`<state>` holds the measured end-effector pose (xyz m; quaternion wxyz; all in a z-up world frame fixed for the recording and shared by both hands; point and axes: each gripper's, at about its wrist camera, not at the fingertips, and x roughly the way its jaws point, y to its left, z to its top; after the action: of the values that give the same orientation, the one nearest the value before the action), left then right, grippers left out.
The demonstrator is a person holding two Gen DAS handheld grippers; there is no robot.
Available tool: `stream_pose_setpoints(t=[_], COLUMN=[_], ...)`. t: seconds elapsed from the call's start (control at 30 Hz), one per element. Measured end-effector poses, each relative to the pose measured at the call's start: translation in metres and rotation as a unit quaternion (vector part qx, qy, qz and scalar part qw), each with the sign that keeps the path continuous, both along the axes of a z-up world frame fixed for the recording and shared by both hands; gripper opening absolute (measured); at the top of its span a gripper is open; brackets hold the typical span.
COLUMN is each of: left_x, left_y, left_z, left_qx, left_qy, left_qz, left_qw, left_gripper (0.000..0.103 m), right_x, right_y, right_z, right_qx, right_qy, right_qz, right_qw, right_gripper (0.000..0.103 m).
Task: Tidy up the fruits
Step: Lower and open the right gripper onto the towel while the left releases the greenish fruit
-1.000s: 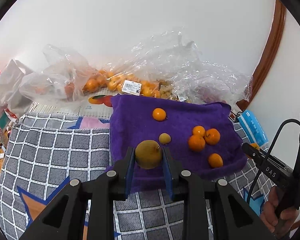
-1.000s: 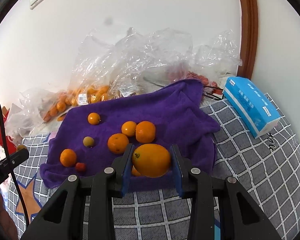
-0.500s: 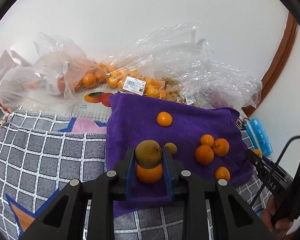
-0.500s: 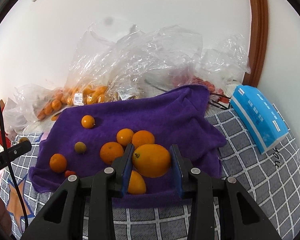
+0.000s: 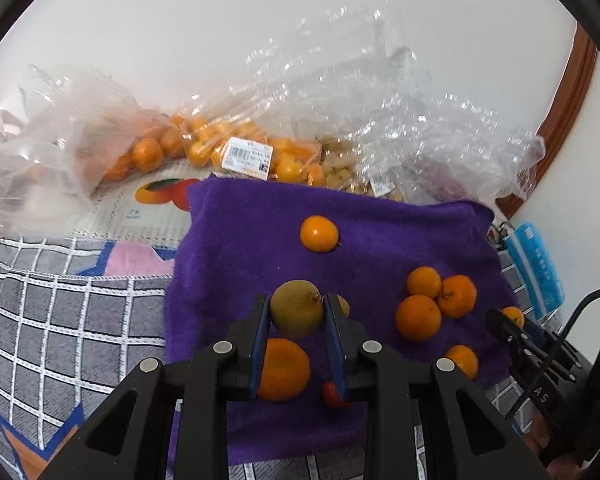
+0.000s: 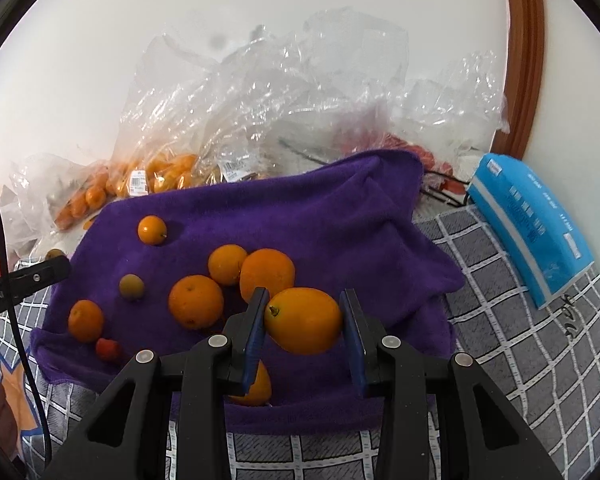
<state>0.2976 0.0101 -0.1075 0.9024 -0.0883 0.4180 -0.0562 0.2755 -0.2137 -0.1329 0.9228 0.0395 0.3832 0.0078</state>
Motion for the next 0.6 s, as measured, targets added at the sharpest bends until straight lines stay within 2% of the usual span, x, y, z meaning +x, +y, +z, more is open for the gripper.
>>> stream_pose_setpoints(t=[0.27, 0.6], left_x=[0.009, 0.011], left_y=[-0.004, -0.005], left_z=[-0.018, -0.021], left_qx=[-0.002, 0.002], left_qy=[0.023, 0.017], left_qz=[-0.005, -0.004], left_qw=[0.9997, 0.9998], left_gripper=[0.026, 0.026], right_x=[0.005, 0.01], right_y=[0.006, 0.008], right_z=[-0.016, -0.028], right_qx=[-0.005, -0.01], right_qy=[0.014, 0.029], right_qz=[0.007, 0.009], right_qw=[1.0, 0.999], right_gripper=[0.036, 0.036])
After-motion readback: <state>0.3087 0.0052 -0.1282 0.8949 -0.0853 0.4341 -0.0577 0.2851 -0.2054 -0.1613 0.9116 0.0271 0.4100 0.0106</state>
